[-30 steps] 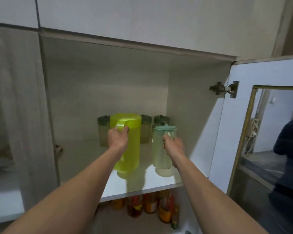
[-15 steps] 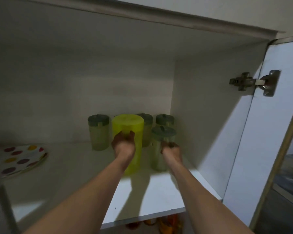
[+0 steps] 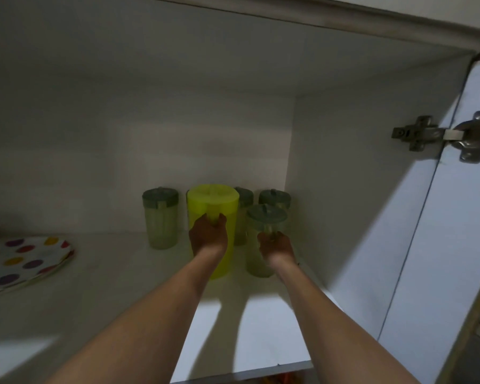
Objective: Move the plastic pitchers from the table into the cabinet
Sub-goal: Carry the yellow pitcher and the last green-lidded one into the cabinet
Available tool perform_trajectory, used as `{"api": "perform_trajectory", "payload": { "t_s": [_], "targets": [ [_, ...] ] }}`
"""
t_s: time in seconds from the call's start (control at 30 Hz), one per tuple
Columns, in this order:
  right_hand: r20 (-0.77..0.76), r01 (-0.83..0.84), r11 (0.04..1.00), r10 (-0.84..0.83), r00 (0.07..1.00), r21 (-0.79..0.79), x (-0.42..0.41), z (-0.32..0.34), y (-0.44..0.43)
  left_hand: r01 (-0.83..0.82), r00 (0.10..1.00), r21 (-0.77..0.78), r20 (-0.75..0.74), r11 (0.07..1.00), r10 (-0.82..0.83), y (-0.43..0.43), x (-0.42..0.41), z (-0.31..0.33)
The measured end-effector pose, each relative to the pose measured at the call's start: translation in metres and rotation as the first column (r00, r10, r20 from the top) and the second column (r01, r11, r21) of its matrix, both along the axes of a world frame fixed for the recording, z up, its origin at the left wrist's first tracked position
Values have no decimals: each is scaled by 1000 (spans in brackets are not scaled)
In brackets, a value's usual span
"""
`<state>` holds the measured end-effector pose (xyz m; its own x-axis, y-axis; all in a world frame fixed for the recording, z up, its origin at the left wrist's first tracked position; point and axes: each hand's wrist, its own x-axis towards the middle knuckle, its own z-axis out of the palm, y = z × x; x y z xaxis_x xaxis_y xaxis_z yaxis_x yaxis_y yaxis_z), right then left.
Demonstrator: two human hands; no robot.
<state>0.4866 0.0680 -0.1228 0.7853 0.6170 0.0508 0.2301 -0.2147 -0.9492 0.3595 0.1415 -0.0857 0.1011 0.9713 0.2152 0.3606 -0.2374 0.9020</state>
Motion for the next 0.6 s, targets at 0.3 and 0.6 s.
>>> {"api": "perform_trajectory", "payload": {
  "t_s": [0.3, 0.6],
  "targets": [
    [151, 13, 968, 26, 988, -251, -3, 9, -14, -166, 978, 164, -102, 972, 184, -12, -15, -4],
    [340, 116, 954, -16, 940, -277, -47, 58, -92, -68, 975, 521, -147, 851, 168, -62, -56, 43]
  ]
}}
